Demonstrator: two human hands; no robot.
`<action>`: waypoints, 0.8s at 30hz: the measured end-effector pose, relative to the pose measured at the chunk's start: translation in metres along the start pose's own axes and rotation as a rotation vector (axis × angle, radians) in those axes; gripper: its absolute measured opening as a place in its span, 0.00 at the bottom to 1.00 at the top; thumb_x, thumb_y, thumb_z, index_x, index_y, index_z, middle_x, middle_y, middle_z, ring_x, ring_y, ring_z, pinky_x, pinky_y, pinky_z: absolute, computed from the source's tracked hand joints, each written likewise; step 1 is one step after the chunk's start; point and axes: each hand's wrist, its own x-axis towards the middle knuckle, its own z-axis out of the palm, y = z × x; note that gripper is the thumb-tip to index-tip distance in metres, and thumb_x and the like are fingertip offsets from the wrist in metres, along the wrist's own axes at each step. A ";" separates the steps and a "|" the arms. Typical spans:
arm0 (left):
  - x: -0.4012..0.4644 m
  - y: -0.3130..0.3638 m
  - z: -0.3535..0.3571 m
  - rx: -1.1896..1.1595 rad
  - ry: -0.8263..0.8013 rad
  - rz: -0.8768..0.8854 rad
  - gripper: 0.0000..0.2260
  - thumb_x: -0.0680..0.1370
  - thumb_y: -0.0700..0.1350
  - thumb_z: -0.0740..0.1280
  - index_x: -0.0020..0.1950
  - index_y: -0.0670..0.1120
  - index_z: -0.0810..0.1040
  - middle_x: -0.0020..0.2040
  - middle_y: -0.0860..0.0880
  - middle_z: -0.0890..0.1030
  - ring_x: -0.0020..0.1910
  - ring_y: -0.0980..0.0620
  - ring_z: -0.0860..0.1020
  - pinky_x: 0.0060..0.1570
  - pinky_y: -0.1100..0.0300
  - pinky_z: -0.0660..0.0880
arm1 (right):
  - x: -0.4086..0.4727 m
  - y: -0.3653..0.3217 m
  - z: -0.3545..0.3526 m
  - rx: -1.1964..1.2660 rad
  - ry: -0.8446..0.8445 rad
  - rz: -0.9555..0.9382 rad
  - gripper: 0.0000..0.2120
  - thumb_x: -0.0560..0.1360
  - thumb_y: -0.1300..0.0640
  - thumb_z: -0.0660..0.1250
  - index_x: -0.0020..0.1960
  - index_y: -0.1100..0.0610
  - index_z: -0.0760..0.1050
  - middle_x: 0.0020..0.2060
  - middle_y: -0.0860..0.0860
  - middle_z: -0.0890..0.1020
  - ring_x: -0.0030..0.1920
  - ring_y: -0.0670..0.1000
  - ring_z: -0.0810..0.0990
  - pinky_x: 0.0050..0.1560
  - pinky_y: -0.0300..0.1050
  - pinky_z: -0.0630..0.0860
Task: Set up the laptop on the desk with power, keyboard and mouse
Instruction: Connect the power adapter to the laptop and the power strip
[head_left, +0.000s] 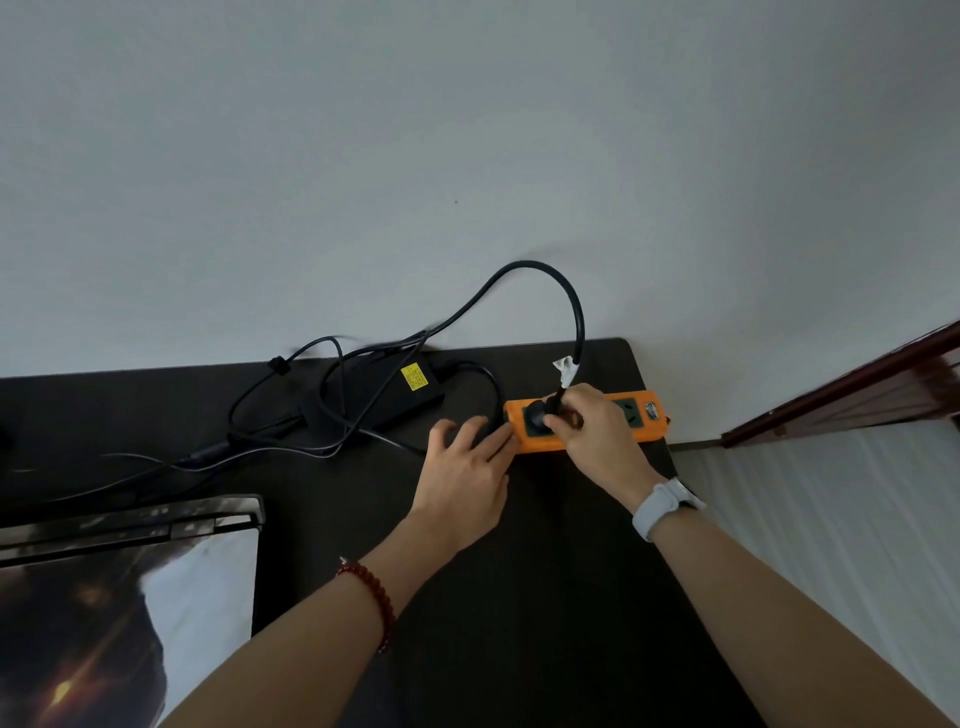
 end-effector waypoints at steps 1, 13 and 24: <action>0.000 0.000 0.000 0.000 -0.004 -0.004 0.20 0.77 0.50 0.59 0.68 0.48 0.69 0.69 0.50 0.71 0.68 0.45 0.66 0.64 0.44 0.60 | 0.000 -0.001 0.000 0.003 -0.005 -0.009 0.07 0.73 0.60 0.67 0.50 0.60 0.76 0.47 0.52 0.76 0.49 0.49 0.75 0.50 0.37 0.69; -0.004 0.001 0.007 0.016 -0.023 -0.014 0.22 0.77 0.48 0.59 0.71 0.48 0.64 0.72 0.50 0.66 0.69 0.45 0.64 0.65 0.45 0.57 | 0.006 -0.005 0.000 0.030 -0.031 0.040 0.12 0.73 0.56 0.68 0.55 0.60 0.79 0.47 0.54 0.77 0.52 0.52 0.73 0.54 0.47 0.71; -0.004 0.002 0.007 0.031 0.020 -0.014 0.21 0.75 0.48 0.62 0.68 0.47 0.69 0.69 0.49 0.71 0.66 0.45 0.69 0.64 0.43 0.61 | -0.001 -0.005 0.012 -0.118 0.068 0.047 0.10 0.73 0.54 0.66 0.50 0.58 0.78 0.47 0.53 0.77 0.54 0.53 0.72 0.56 0.52 0.67</action>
